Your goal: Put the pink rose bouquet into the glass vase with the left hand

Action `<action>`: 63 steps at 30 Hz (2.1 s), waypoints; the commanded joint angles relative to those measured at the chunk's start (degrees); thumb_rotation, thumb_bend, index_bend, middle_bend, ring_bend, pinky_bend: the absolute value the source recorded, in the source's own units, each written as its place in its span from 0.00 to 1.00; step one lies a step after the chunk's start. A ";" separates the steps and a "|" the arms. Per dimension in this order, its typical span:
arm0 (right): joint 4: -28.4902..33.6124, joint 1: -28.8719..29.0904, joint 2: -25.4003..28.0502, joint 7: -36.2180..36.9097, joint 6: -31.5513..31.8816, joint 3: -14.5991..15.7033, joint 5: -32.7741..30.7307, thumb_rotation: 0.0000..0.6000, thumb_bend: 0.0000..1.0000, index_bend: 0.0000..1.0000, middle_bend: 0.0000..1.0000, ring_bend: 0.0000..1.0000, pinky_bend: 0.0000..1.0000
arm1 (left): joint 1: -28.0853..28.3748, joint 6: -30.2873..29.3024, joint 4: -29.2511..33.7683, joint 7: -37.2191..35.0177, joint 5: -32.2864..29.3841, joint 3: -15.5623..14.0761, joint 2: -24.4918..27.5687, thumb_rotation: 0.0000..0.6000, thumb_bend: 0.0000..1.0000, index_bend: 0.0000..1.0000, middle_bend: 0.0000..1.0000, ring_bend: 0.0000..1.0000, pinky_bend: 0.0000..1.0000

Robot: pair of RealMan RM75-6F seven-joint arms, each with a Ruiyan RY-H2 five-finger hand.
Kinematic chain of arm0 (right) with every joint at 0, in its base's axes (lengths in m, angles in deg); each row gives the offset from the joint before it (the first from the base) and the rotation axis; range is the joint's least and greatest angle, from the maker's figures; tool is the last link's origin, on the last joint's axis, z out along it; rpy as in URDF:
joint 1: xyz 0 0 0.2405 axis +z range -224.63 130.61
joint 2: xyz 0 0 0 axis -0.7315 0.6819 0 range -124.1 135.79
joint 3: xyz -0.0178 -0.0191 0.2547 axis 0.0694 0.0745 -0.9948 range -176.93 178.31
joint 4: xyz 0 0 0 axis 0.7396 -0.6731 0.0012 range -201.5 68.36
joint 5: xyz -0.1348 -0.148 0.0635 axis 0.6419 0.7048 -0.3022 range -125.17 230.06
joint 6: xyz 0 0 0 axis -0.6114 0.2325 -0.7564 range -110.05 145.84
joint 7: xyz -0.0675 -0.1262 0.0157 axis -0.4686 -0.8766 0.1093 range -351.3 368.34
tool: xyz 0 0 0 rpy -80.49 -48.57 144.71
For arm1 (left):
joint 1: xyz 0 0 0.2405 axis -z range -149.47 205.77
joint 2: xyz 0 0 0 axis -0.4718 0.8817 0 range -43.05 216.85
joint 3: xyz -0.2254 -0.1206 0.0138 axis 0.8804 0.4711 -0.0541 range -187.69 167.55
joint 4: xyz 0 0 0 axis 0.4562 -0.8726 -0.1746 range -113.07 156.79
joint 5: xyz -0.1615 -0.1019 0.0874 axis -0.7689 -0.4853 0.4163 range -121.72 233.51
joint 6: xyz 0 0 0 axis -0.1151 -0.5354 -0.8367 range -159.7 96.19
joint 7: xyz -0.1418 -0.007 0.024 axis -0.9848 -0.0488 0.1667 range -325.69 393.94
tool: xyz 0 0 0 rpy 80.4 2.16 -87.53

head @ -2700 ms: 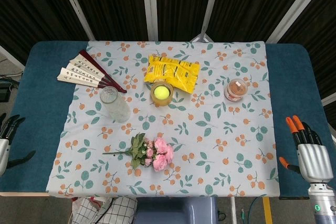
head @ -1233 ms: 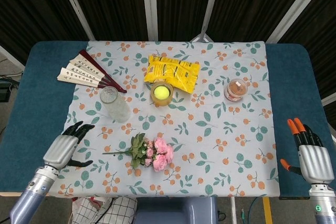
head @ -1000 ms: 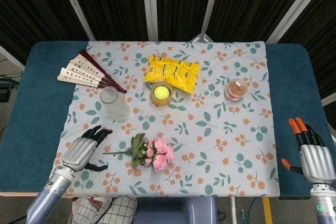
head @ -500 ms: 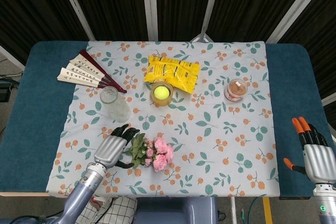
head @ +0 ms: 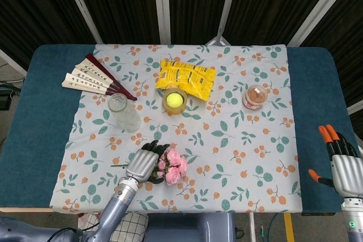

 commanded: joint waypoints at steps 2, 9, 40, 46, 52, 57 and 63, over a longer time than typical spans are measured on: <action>-0.07 -0.01 0.04 0.52 0.03 -0.02 0.10 1.00 0.16 0.01 0.00 0.00 0.17 | 0.94 -0.73 -1.96 1.46 0.00 0.06 -1.59 1.00 0.26 0.20 0.28 0.16 0.25; -0.28 0.03 -0.08 1.20 -0.05 -0.16 -0.08 1.00 0.16 0.03 0.00 0.00 0.17 | 2.56 -1.58 -4.64 3.55 1.29 -0.19 -3.72 1.00 0.45 0.41 0.47 0.31 0.40; -0.12 0.58 -1.48 -1.42 -1.16 0.06 -0.64 1.00 0.16 0.06 0.00 0.01 0.17 | 8.09 1.82 18.27 -8.71 2.31 21.56 20.01 1.00 0.48 0.51 0.52 0.37 0.44; -0.16 0.75 -1.97 -2.65 -1.64 0.14 -1.09 1.00 0.16 0.06 0.00 0.01 0.17 | 9.71 4.90 20.62 -13.87 -4.89 26.88 24.26 1.00 0.48 0.51 0.52 0.36 0.44; -0.43 1.07 -2.52 -3.60 -2.34 0.13 -1.66 1.00 0.16 0.06 0.00 0.01 0.17 | 12.24 3.60 18.94 -19.92 -6.77 33.10 25.59 1.00 0.48 0.51 0.52 0.36 0.44; -0.72 1.25 -2.74 -3.59 -2.76 0.06 -2.02 1.00 0.16 0.06 0.00 0.01 0.17 | 13.25 1.08 15.43 -22.79 -3.40 34.98 26.05 1.00 0.48 0.52 0.52 0.36 0.44; -0.66 1.14 -2.74 -3.49 -2.42 -0.08 -2.15 1.00 0.16 0.06 0.00 0.01 0.17 | 11.39 -0.83 10.27 -32.45 2.75 34.39 25.98 1.00 0.48 0.52 0.51 0.36 0.44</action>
